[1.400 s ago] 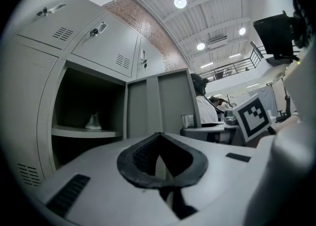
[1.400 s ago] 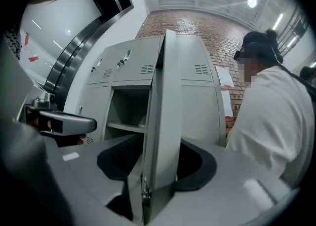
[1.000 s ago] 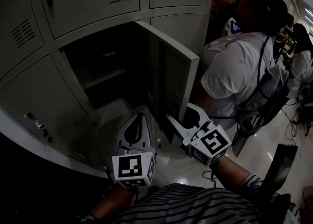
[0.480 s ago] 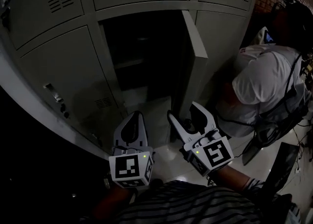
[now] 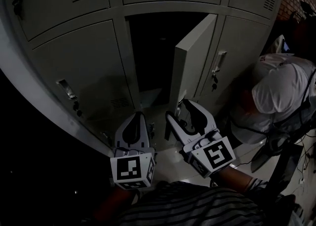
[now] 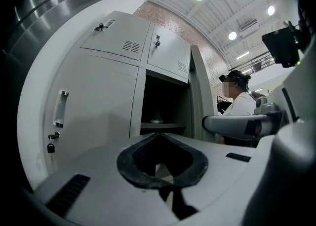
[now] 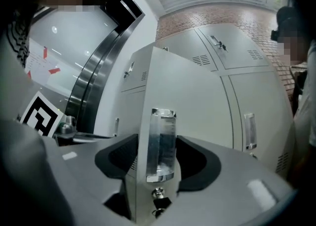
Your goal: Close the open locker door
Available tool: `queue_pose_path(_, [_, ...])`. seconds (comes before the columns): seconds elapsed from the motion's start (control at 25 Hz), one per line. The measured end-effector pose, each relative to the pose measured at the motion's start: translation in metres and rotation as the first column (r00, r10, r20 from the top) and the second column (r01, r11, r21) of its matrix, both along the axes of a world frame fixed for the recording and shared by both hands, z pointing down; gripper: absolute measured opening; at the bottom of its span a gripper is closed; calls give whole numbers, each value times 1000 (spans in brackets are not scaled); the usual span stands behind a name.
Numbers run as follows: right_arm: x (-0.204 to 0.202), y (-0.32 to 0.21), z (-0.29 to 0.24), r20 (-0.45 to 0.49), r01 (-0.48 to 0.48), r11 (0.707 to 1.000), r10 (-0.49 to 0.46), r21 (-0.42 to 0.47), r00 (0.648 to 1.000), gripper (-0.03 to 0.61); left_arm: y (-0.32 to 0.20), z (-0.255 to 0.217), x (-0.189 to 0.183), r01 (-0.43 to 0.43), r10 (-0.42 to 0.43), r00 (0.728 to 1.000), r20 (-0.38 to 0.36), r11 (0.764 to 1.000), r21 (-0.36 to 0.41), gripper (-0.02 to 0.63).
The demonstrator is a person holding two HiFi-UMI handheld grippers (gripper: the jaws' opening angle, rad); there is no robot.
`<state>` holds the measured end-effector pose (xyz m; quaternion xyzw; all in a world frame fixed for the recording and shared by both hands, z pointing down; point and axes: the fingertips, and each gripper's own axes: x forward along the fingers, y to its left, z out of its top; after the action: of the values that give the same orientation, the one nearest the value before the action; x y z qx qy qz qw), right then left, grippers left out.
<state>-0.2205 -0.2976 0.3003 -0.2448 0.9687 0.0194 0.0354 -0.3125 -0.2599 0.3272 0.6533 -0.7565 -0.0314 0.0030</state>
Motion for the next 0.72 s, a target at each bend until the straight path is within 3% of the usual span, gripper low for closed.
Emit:
queue_pose_path(0.36, [-29,-7,1,18,-46,999,45,27,999,232,-2,6,-38,47,-47,999,6,999,-7,3])
queue_pose_path(0.72, [-77,-33,5,-26,0,999,2,46,1000,206,-12,3,-57,65,-65,998,16,998,6,3])
